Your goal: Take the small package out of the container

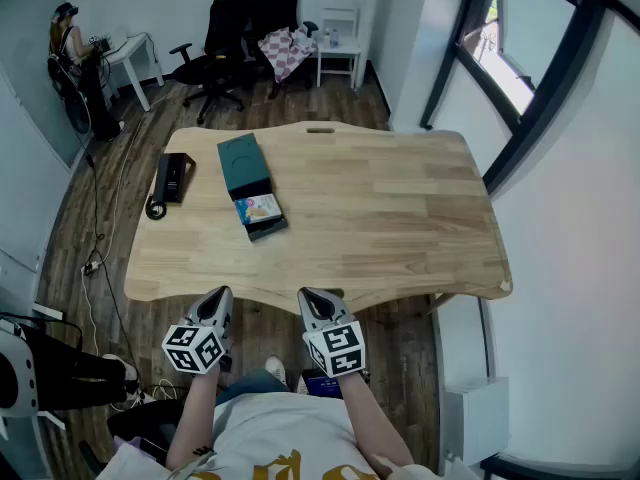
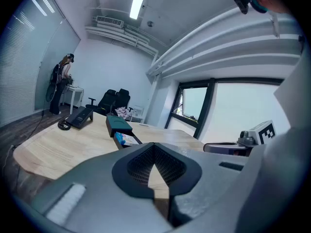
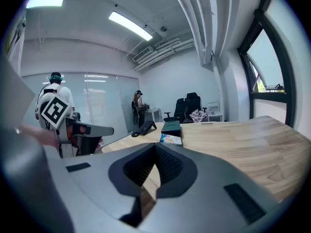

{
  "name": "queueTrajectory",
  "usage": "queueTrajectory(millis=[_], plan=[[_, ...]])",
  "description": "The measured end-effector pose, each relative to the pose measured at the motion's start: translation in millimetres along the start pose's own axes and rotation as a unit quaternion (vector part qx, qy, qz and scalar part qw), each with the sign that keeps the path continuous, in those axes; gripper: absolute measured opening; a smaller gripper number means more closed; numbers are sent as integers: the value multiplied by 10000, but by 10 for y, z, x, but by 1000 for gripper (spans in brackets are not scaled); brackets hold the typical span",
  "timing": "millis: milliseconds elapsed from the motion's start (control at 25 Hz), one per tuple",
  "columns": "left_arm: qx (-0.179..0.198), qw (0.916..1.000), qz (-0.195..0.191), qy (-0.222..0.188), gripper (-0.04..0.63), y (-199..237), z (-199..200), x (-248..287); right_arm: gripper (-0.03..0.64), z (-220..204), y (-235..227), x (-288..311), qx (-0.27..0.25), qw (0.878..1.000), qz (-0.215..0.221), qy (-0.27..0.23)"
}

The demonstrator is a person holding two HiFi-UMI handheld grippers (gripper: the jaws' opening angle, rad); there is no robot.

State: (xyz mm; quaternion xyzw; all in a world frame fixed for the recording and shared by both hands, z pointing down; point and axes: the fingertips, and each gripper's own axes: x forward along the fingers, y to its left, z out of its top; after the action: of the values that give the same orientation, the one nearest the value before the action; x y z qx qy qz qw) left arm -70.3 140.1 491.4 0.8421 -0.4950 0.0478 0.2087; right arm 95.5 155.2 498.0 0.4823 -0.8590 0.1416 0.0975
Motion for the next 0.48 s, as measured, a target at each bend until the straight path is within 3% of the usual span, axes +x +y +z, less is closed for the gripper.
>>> queueTrajectory(millis=[480], plan=[[-208,9997,-61,101,2,-6,-104,-105,5,-45,-30,40,-72,9998,-179,106]])
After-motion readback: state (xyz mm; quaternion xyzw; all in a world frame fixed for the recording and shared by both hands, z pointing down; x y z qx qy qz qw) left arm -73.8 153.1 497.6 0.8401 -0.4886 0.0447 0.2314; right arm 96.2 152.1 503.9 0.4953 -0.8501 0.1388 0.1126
